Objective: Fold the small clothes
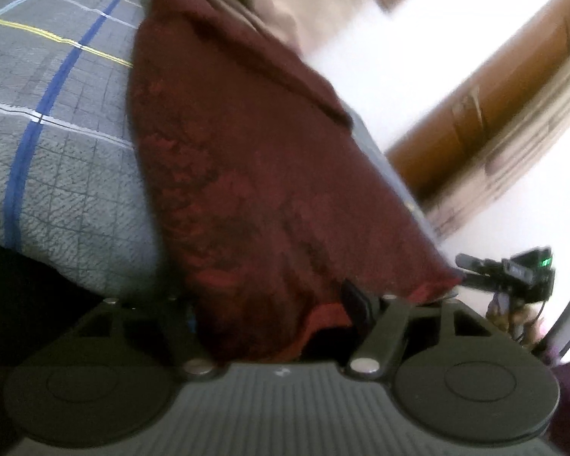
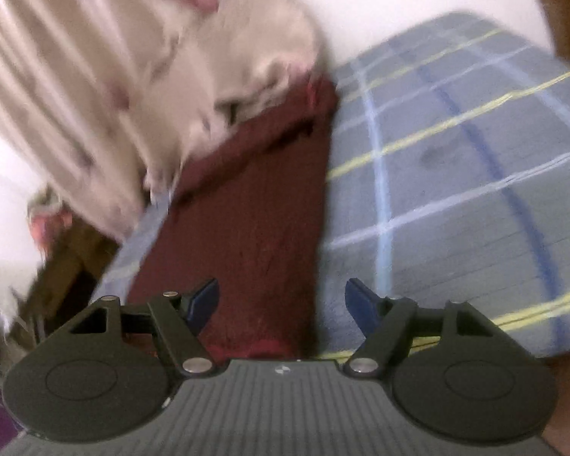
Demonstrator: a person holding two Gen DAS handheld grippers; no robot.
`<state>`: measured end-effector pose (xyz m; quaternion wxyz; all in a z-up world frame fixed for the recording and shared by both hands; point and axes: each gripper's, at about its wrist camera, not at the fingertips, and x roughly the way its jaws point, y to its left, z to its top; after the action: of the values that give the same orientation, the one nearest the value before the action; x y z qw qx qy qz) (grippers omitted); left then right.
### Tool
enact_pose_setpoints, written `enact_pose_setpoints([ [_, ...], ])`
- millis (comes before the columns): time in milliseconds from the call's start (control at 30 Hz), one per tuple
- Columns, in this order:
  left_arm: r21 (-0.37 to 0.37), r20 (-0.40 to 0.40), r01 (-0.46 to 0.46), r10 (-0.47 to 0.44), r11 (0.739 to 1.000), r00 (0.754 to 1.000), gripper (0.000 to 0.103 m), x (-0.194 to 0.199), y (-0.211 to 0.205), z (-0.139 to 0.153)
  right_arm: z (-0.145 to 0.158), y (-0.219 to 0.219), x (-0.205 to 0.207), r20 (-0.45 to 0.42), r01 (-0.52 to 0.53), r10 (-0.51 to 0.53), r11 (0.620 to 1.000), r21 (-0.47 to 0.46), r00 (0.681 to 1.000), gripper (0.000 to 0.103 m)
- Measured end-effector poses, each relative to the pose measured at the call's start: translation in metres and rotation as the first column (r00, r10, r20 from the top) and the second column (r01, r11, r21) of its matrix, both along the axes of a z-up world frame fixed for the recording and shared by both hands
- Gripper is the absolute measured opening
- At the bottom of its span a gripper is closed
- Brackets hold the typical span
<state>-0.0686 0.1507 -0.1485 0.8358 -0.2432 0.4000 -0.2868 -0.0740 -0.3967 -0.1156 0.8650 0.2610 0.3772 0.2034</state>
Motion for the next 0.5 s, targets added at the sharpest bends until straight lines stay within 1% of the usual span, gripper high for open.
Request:
enact_pose_setpoints([
  [33, 0.006, -0.002, 0.006, -0.006, 1.0, 1.0, 0.07, 0.001, -0.001, -0.002, -0.005, 0.008, 0.004, -0.017, -0.023, 0.023, 1.0, -0.009, 1.0, 0.067],
  [100, 0.023, -0.002, 0.015, -0.015, 1.0, 1.0, 0.068, 0.005, -0.005, -0.003, -0.013, 0.024, 0.009, -0.053, -0.057, 0.055, 0.998, -0.041, 0.997, 0.056],
  [133, 0.029, -0.008, 0.01, -0.009, 1.0, 1.0, 0.058, 0.008, -0.006, -0.005, -0.018, 0.031, 0.012, -0.077, -0.071, 0.066, 0.996, -0.053, 0.995, 0.042],
  [167, 0.028, -0.02, 0.007, -0.006, 1.0, 1.0, 0.048, 0.011, -0.007, -0.007, -0.022, 0.035, 0.013, -0.093, -0.075, 0.069, 0.995, -0.059, 0.993, 0.032],
  [200, 0.032, -0.031, 0.003, -0.002, 0.999, 1.0, 0.032, 0.013, -0.008, -0.008, -0.025, 0.037, 0.015, -0.105, -0.072, 0.066, 0.996, -0.059, 0.992, 0.027],
  [233, 0.034, -0.031, -0.001, 0.002, 0.999, 1.0, 0.027, 0.013, -0.008, -0.008, -0.027, 0.038, 0.015, -0.113, -0.071, 0.065, 0.996, -0.053, 0.991, 0.019],
  [267, 0.023, -0.019, 0.002, -0.001, 1.0, 1.0, 0.025, 0.011, -0.007, -0.007, -0.028, 0.039, 0.016, -0.122, -0.07, 0.065, 0.997, -0.043, 0.99, 0.018],
  [300, 0.004, -0.001, 0.006, -0.006, 1.0, 1.0, 0.021, 0.007, -0.007, -0.004, -0.029, 0.039, 0.015, -0.127, -0.064, 0.059, 0.997, -0.036, 0.99, 0.017],
  [367, -0.036, 0.035, 0.003, -0.002, 0.999, 0.999, 0.021, -0.001, -0.002, 0.006, -0.027, 0.037, 0.01, -0.117, -0.059, 0.058, 0.998, -0.003, 0.991, 0.014],
  [500, -0.076, 0.08, -0.031, 0.037, 0.997, 0.996, 0.021, -0.008, 0.005, 0.031, -0.018, 0.026, -0.004, -0.093, -0.036, 0.044, 0.995, 0.092, 0.995, 0.014],
])
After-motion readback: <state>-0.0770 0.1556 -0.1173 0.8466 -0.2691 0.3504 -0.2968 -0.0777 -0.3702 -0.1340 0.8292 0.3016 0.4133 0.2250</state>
